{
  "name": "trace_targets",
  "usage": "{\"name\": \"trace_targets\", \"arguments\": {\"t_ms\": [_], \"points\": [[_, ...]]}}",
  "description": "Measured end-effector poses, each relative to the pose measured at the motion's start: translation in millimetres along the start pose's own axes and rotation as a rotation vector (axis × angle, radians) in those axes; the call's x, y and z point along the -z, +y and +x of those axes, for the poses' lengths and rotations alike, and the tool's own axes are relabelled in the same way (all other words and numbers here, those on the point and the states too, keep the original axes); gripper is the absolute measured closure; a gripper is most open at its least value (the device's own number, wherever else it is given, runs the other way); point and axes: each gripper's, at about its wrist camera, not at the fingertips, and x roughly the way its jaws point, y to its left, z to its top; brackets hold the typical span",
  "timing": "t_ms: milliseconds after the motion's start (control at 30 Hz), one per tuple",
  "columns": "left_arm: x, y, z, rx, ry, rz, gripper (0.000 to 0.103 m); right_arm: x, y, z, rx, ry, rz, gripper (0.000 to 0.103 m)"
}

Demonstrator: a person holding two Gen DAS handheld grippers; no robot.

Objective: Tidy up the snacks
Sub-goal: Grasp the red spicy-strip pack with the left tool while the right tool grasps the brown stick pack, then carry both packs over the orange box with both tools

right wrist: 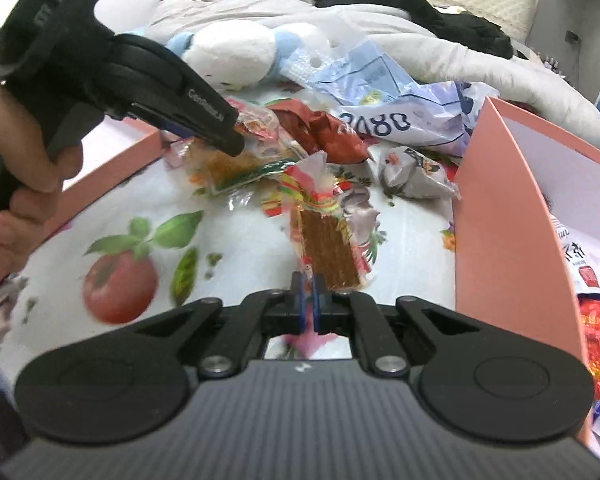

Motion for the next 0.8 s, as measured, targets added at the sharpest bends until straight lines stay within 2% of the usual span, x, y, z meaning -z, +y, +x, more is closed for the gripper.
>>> {"name": "trace_targets", "arguments": {"t_ms": [167,300,467,667,700,733,767,800], "points": [[15.9,-2.5,-40.6,0.026,-0.003,-0.054,0.07,11.7,12.2,-29.4,0.003,0.012,-0.049,0.097],[42.3,-10.5,-69.5,0.023,-0.001,-0.082,0.071,30.7,19.9,-50.2,0.004,0.026,-0.046,0.097],[89.4,-23.6,-96.8,0.014,0.037,-0.106,0.071,55.1,21.5,-67.9,-0.048,0.047,0.03,0.096],[136.3,-22.6,-115.0,-0.004,0.089,-0.17,0.071,74.5,22.4,-76.4,-0.177,0.015,0.035,0.092],[141.9,-21.8,-118.2,-0.013,0.093,-0.179,0.071,75.0,22.5,-76.6,-0.182,0.011,0.023,0.087],[146.7,-20.3,-121.9,-0.014,0.095,-0.194,0.071,74.9,22.6,-76.7,-0.182,0.004,0.018,0.067],[150.7,-18.0,-124.4,-0.014,0.097,-0.21,0.071,75.4,21.6,-76.9,-0.177,-0.005,0.022,0.054],[154.2,-16.4,-126.0,-0.018,0.101,-0.219,0.071,75.8,20.3,-76.8,-0.169,-0.017,0.029,0.031]]}}
